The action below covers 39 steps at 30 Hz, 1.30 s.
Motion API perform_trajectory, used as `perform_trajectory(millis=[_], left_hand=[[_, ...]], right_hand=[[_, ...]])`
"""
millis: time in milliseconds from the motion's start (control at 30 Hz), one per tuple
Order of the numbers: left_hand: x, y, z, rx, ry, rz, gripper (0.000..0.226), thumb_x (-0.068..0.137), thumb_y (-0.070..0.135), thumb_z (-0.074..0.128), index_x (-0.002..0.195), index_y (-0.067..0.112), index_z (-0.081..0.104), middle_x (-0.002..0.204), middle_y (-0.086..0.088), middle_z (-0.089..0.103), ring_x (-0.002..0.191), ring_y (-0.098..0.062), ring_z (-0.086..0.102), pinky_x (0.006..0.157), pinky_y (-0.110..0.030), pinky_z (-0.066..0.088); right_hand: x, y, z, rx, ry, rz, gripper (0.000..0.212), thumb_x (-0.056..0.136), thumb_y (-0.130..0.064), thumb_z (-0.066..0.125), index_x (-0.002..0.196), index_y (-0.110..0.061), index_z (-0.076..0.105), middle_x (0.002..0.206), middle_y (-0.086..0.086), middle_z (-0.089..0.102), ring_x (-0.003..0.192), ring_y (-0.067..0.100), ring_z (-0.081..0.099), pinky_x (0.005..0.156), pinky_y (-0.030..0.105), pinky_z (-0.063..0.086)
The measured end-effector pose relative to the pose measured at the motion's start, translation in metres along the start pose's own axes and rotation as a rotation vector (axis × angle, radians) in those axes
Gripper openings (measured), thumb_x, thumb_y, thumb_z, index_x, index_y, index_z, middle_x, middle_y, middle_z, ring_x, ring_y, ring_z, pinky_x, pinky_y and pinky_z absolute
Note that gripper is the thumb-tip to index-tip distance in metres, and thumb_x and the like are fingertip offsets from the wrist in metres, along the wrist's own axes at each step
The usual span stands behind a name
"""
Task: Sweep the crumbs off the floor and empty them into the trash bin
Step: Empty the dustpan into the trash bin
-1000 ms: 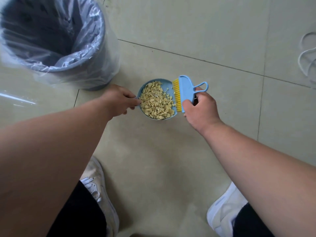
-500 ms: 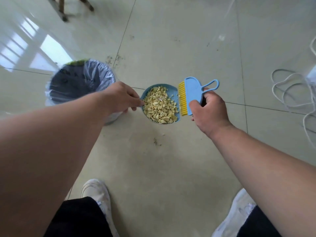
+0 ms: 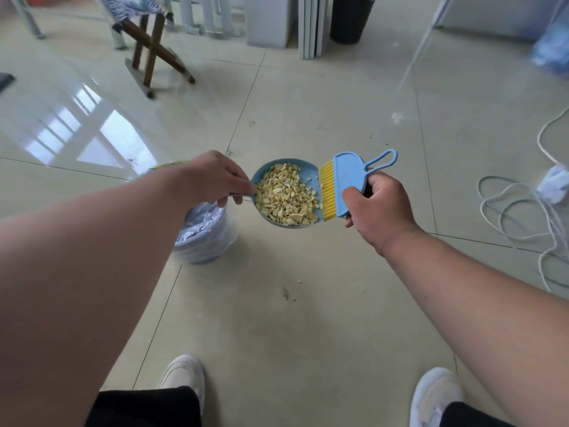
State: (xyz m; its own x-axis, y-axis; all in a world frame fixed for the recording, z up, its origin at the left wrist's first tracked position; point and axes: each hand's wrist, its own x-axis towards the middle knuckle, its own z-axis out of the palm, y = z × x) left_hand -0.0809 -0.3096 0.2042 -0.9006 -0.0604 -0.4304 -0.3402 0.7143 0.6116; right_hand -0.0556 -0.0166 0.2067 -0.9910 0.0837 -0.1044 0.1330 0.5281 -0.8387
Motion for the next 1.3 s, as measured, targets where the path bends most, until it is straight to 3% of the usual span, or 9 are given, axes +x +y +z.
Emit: perform_trajectory(millis=[300, 433, 600, 700, 800, 933, 1100, 1200, 1300], left_hand=[[0.002, -0.048, -0.043, -0.055, 0.014, -0.052, 0.02, 0.087, 0.031, 0.088, 0.072, 0.018, 0.082, 0.05, 0.005, 0.066, 0.048, -0.014, 0.05, 0.065, -0.031, 0.051], [0.0, -0.095, -0.06, -0.103, 0.049, -0.082, 0.018, 0.081, 0.037, 0.089, 0.076, 0.021, 0.085, 0.069, -0.018, 0.073, 0.059, -0.02, 0.053, 0.065, -0.036, 0.05], [-0.013, -0.146, -0.078, -0.206, 0.161, -0.13, 0.011, 0.081, 0.027, 0.091, 0.084, 0.017, 0.087, 0.072, -0.008, 0.079, 0.067, -0.021, 0.064, 0.066, -0.032, 0.055], [-0.021, -0.172, -0.088, -0.19, 0.201, -0.187, 0.014, 0.08, 0.029, 0.09, 0.083, 0.016, 0.086, 0.054, 0.0, 0.067, 0.055, -0.019, 0.053, 0.061, -0.031, 0.046], [-0.024, -0.189, -0.095, -0.175, 0.22, -0.244, 0.017, 0.077, 0.038, 0.088, 0.079, 0.022, 0.085, 0.054, -0.005, 0.062, 0.056, -0.021, 0.046, 0.06, -0.032, 0.04], [-0.021, -0.203, -0.1, -0.104, 0.2, -0.276, 0.018, 0.077, 0.04, 0.083, 0.074, 0.023, 0.084, 0.058, -0.008, 0.066, 0.054, -0.022, 0.045, 0.055, -0.031, 0.042], [-0.019, -0.213, -0.101, -0.009, 0.199, -0.299, 0.02, 0.083, 0.036, 0.082, 0.074, 0.018, 0.083, 0.048, 0.002, 0.065, 0.046, -0.016, 0.05, 0.049, -0.022, 0.041], [-0.018, -0.214, -0.103, 0.069, 0.21, -0.312, 0.019, 0.087, 0.028, 0.079, 0.076, 0.013, 0.083, 0.048, 0.005, 0.068, 0.036, -0.007, 0.051, 0.044, -0.017, 0.039], [-0.015, -0.21, -0.107, 0.11, 0.228, -0.312, 0.022, 0.086, 0.028, 0.08, 0.071, 0.012, 0.083, 0.052, -0.001, 0.07, 0.044, -0.015, 0.055, 0.051, -0.021, 0.045]], right_hand=[[0.006, -0.029, 0.065, 0.046, -0.08, -0.034, 0.007, 0.089, -0.018, 0.059, 0.087, -0.011, 0.062, 0.085, 0.015, 0.071, 0.07, 0.036, 0.073, 0.042, 0.018, 0.047], [0.01, -0.042, 0.104, 0.035, -0.134, -0.044, 0.006, 0.09, -0.018, 0.058, 0.085, -0.017, 0.061, 0.085, 0.01, 0.071, 0.07, 0.031, 0.074, 0.041, 0.016, 0.046], [0.01, -0.057, 0.162, 0.015, -0.215, -0.067, 0.011, 0.091, -0.018, 0.057, 0.081, -0.021, 0.058, 0.081, 0.005, 0.069, 0.066, 0.026, 0.073, 0.039, 0.014, 0.043], [0.011, -0.063, 0.197, 0.0, -0.279, -0.072, 0.008, 0.092, -0.019, 0.057, 0.085, -0.02, 0.061, 0.083, 0.005, 0.069, 0.07, 0.028, 0.073, 0.044, 0.026, 0.054], [0.013, -0.065, 0.226, -0.033, -0.318, -0.071, 0.01, 0.09, -0.019, 0.057, 0.089, -0.011, 0.062, 0.086, 0.01, 0.07, 0.073, 0.033, 0.075, 0.063, 0.045, 0.064], [0.015, -0.065, 0.25, -0.044, -0.35, -0.032, 0.014, 0.092, -0.018, 0.055, 0.099, -0.009, 0.064, 0.095, 0.009, 0.071, 0.061, 0.021, 0.075, 0.054, 0.03, 0.061], [0.013, -0.068, 0.262, -0.041, -0.364, 0.019, 0.013, 0.09, -0.018, 0.056, 0.097, -0.012, 0.065, 0.094, 0.008, 0.071, 0.071, 0.03, 0.075, 0.067, 0.051, 0.065], [0.012, -0.077, 0.264, -0.039, -0.349, 0.007, 0.012, 0.087, -0.019, 0.056, 0.093, -0.016, 0.066, 0.091, 0.009, 0.071, 0.082, 0.039, 0.073, 0.066, 0.055, 0.063], [0.01, -0.084, 0.268, -0.014, -0.346, 0.006, 0.012, 0.086, -0.019, 0.056, 0.09, -0.02, 0.067, 0.088, 0.005, 0.071, 0.083, 0.038, 0.073, 0.067, 0.054, 0.063]])
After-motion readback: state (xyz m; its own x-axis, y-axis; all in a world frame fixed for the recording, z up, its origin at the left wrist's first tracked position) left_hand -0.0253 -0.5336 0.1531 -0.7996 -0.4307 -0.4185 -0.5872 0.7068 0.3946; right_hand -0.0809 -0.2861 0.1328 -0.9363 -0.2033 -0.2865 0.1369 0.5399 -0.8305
